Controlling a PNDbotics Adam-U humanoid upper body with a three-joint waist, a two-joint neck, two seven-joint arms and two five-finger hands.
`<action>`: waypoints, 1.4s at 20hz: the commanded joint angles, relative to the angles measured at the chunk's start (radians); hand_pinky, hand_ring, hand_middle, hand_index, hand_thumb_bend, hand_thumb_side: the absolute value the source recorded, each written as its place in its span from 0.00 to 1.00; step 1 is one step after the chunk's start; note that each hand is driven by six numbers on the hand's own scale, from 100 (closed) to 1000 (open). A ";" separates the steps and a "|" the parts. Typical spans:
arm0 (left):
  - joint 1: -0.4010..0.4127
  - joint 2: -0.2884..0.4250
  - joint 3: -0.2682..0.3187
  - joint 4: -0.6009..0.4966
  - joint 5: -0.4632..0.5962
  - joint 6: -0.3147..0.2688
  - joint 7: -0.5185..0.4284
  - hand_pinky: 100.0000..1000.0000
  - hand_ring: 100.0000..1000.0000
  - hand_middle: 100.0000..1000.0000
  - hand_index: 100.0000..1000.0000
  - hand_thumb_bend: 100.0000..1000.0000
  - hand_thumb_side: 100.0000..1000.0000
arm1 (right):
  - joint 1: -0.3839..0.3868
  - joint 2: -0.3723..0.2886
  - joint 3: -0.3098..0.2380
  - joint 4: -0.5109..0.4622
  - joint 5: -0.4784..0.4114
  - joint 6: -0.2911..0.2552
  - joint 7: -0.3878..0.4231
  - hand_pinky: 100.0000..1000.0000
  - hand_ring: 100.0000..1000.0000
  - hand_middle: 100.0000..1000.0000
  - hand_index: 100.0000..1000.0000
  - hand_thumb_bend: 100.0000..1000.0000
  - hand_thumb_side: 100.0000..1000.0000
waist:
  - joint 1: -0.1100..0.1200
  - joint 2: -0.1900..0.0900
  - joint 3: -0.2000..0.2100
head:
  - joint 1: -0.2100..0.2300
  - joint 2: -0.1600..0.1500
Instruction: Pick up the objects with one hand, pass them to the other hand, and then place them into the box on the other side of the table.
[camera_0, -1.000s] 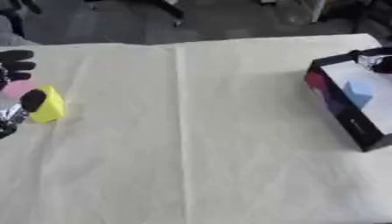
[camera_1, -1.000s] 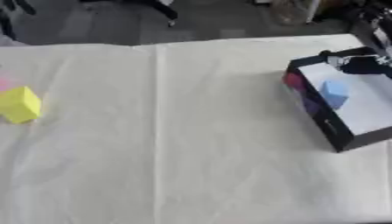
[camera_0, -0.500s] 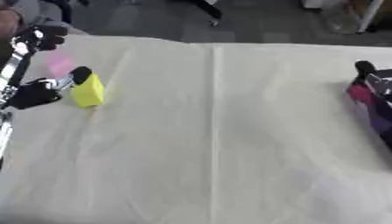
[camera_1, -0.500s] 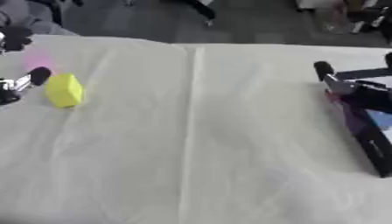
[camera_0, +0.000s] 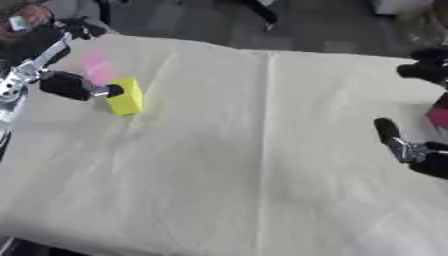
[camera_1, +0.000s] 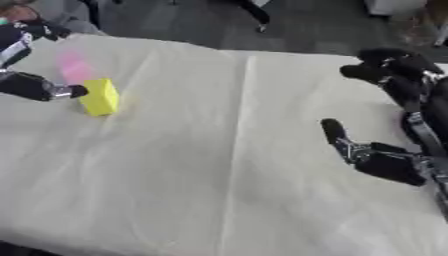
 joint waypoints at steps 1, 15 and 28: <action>-0.070 0.073 -0.053 0.074 -0.092 -0.058 -0.086 0.90 0.78 0.75 0.89 0.68 0.35 | -0.015 0.015 0.011 -0.021 -0.039 -0.012 0.026 0.81 0.78 0.59 0.77 0.17 0.33 | -0.004 -0.024 -0.003 | -0.004 -0.002; -0.290 -0.033 -0.099 0.497 -0.379 -0.165 -0.140 0.90 0.75 0.70 0.84 0.59 0.24 | -0.039 0.042 0.038 -0.021 -0.097 -0.039 0.075 0.81 0.78 0.59 0.77 0.14 0.33 | -0.016 -0.027 -0.014 | -0.022 -0.002; -0.306 -0.107 -0.058 0.647 -0.383 -0.130 -0.007 0.84 0.63 0.56 0.73 0.47 0.16 | -0.043 0.047 0.037 -0.021 -0.100 -0.041 0.078 0.81 0.78 0.59 0.77 0.14 0.33 | -0.025 -0.019 -0.025 | -0.015 -0.002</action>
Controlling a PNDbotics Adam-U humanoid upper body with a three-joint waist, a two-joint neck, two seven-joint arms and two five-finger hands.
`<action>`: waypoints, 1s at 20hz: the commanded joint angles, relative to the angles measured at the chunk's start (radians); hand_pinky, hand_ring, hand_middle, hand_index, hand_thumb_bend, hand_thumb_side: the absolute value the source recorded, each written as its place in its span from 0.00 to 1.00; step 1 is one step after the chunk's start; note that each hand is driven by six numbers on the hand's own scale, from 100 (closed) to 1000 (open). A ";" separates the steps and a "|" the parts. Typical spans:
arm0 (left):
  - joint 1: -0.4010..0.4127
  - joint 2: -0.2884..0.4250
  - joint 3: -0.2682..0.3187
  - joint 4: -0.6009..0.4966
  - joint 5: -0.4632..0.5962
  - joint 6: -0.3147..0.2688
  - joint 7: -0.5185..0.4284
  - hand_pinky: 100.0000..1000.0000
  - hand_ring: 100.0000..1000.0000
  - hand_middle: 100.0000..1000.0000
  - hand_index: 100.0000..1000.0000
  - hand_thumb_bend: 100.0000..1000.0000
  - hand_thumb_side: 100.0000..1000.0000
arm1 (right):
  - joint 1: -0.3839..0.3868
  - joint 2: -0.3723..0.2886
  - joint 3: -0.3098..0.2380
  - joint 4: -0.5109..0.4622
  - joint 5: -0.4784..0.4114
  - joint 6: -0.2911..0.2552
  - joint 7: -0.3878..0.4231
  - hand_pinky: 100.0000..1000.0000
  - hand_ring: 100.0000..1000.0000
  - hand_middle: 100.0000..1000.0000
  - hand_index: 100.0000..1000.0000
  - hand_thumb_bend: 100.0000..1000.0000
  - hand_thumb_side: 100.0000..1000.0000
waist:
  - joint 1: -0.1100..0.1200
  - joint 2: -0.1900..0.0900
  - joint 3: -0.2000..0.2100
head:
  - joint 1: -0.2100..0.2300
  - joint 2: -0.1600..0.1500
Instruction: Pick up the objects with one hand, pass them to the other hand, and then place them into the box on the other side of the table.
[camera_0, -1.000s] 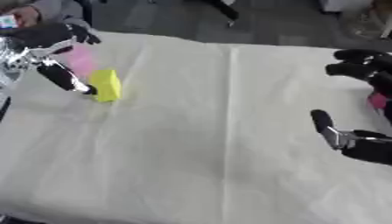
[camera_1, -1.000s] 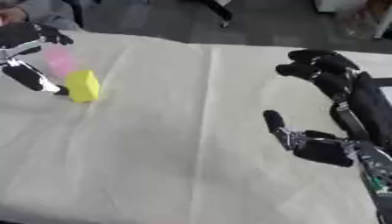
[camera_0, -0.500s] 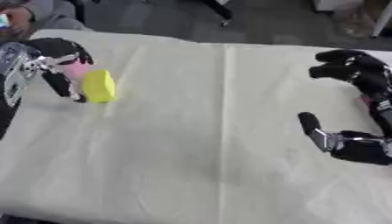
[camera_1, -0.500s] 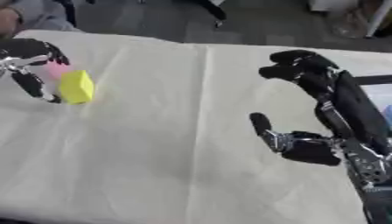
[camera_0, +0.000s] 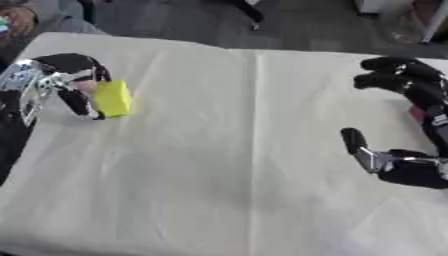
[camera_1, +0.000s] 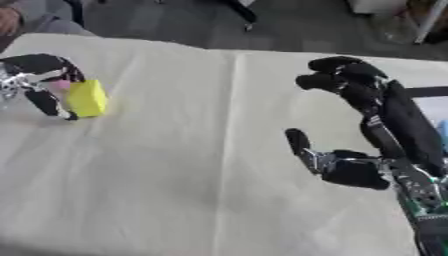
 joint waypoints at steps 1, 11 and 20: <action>-0.007 0.000 0.016 0.027 0.002 0.020 0.064 0.83 0.59 0.53 0.70 0.45 0.14 | -0.016 -0.008 -0.005 -0.021 -0.007 -0.003 0.003 0.81 0.78 0.59 0.77 0.14 0.33 | -0.014 -0.018 -0.002 | 0.002 -0.002; -0.005 -0.004 0.020 -0.006 0.063 0.041 0.233 0.72 0.35 0.23 0.41 0.32 0.04 | -0.017 -0.011 -0.005 -0.021 -0.007 -0.003 0.005 0.81 0.78 0.59 0.77 0.14 0.33 | -0.012 -0.018 -0.001 | 0.004 -0.002; 0.049 0.037 0.044 -0.231 0.306 0.059 0.239 0.69 0.33 0.20 0.37 0.27 0.09 | -0.051 -0.039 0.010 -0.021 -0.008 -0.023 0.008 0.81 0.78 0.61 0.80 0.15 0.32 | -0.007 -0.025 0.005 | -0.003 -0.002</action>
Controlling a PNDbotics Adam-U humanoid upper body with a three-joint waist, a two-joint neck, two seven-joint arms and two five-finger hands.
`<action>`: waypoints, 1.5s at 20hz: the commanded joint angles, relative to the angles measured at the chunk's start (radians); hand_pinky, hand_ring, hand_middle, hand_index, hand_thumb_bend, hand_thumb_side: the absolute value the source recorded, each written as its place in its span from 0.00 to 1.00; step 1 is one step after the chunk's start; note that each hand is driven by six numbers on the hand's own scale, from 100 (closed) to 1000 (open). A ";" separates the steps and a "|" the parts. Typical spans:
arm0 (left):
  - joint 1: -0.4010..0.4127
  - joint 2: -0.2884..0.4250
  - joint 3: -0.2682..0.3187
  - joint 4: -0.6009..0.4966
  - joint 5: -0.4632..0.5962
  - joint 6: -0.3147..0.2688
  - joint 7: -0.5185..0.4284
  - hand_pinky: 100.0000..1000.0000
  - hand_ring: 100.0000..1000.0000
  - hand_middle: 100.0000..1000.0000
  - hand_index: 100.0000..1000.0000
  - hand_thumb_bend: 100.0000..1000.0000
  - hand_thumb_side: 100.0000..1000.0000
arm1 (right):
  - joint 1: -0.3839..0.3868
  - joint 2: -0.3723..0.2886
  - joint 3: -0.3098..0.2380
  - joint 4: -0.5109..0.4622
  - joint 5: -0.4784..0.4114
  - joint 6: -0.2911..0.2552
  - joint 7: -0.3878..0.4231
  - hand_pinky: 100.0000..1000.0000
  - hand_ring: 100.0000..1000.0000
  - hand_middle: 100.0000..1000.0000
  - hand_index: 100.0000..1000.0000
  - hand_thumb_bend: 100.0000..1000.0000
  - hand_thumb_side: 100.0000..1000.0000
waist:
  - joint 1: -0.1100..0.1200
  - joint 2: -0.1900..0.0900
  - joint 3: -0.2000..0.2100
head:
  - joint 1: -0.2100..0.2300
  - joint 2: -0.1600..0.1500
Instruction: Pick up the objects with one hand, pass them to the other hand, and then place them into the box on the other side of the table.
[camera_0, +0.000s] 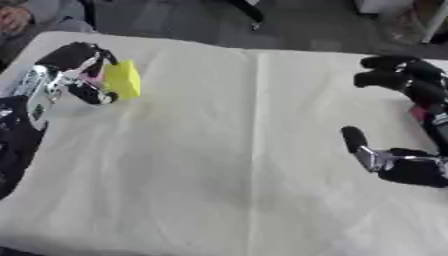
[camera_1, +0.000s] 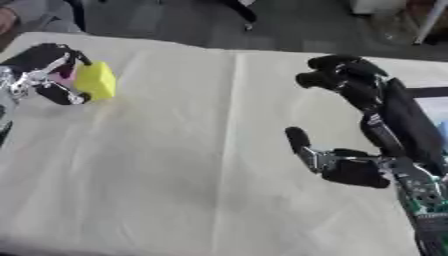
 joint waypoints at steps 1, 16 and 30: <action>0.010 0.044 0.018 -0.121 0.150 0.014 0.008 0.68 0.33 0.20 0.36 0.26 0.10 | -0.037 -0.037 0.011 -0.021 -0.007 -0.021 0.006 0.81 0.78 0.62 0.81 0.16 0.32 | -0.002 -0.026 0.004 | -0.006 -0.002; 0.109 -0.038 -0.178 -0.538 0.822 0.208 -0.114 0.61 0.32 0.20 0.35 0.22 0.17 | -0.190 -0.041 0.086 -0.021 0.117 -0.123 0.008 0.86 0.87 0.86 0.99 0.36 0.33 | 0.011 -0.032 0.007 | -0.051 -0.002; 0.021 -0.048 -0.366 -0.658 1.008 0.335 -0.290 0.61 0.34 0.21 0.36 0.24 0.19 | -0.253 -0.030 0.134 -0.021 0.213 -0.170 -0.064 0.94 0.95 0.96 1.00 0.43 0.26 | 0.014 -0.032 0.006 | -0.074 -0.002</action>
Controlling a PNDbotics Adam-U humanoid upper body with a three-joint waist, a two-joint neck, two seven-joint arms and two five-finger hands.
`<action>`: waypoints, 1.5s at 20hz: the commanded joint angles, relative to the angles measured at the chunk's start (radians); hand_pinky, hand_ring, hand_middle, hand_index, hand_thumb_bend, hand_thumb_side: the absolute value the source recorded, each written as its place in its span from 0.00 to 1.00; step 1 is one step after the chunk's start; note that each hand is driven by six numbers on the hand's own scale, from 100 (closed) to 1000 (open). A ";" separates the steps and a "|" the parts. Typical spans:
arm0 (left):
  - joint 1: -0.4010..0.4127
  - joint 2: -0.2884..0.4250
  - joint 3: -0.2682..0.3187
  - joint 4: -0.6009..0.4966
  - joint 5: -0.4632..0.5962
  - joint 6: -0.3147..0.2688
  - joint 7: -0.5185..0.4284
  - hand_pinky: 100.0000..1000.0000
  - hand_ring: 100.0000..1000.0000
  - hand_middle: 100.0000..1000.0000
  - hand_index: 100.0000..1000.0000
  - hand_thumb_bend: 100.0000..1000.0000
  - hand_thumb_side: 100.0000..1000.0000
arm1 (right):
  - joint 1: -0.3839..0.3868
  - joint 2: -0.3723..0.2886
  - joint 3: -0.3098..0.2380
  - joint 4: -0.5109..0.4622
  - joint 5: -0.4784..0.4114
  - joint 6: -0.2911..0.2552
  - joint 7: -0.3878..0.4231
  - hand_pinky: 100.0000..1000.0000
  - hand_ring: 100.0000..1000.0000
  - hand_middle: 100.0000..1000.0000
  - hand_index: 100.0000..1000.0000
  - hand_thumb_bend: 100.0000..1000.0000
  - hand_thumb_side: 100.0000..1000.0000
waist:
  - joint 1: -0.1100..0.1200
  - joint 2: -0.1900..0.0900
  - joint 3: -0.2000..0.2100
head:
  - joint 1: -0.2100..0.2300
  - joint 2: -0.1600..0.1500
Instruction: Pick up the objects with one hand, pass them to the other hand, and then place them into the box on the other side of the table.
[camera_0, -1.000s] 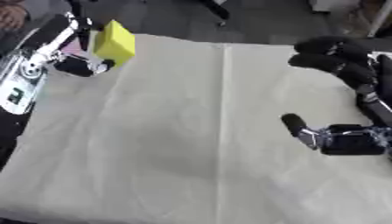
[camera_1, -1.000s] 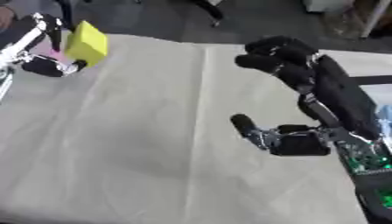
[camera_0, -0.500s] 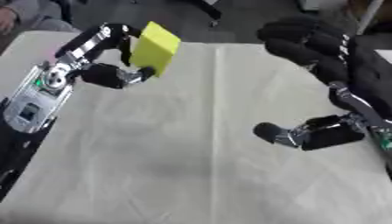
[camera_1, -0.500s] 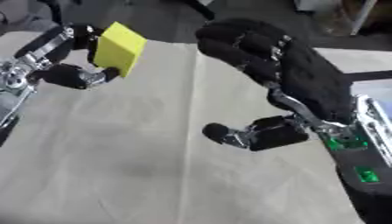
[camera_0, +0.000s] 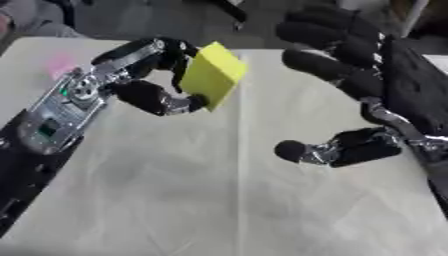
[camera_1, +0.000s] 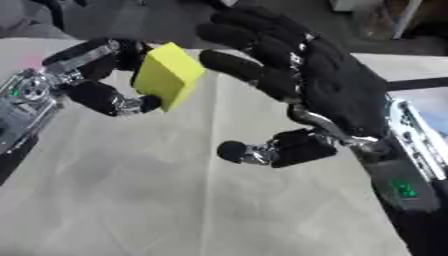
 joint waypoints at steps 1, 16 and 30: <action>-0.035 0.008 -0.026 -0.042 0.025 0.014 -0.037 0.61 0.34 0.21 0.36 0.24 0.19 | -0.023 -0.007 0.004 -0.020 0.009 -0.009 -0.003 0.94 0.95 0.95 1.00 0.43 0.26 | 0.014 -0.029 0.002 | -0.005 -0.002; -0.101 -0.021 -0.091 -0.126 0.042 0.075 -0.105 0.62 0.34 0.22 0.36 0.21 0.18 | -0.036 0.006 0.031 -0.020 -0.047 -0.037 0.084 0.91 0.92 0.92 1.00 0.40 0.26 | 0.016 -0.031 0.003 | -0.013 -0.002; -0.130 -0.035 -0.125 -0.150 0.043 0.084 -0.173 0.63 0.36 0.24 0.38 0.21 0.19 | -0.037 0.002 0.040 -0.020 -0.150 -0.048 0.181 0.86 0.86 0.80 1.00 0.31 0.22 | 0.017 -0.032 0.004 | -0.014 -0.002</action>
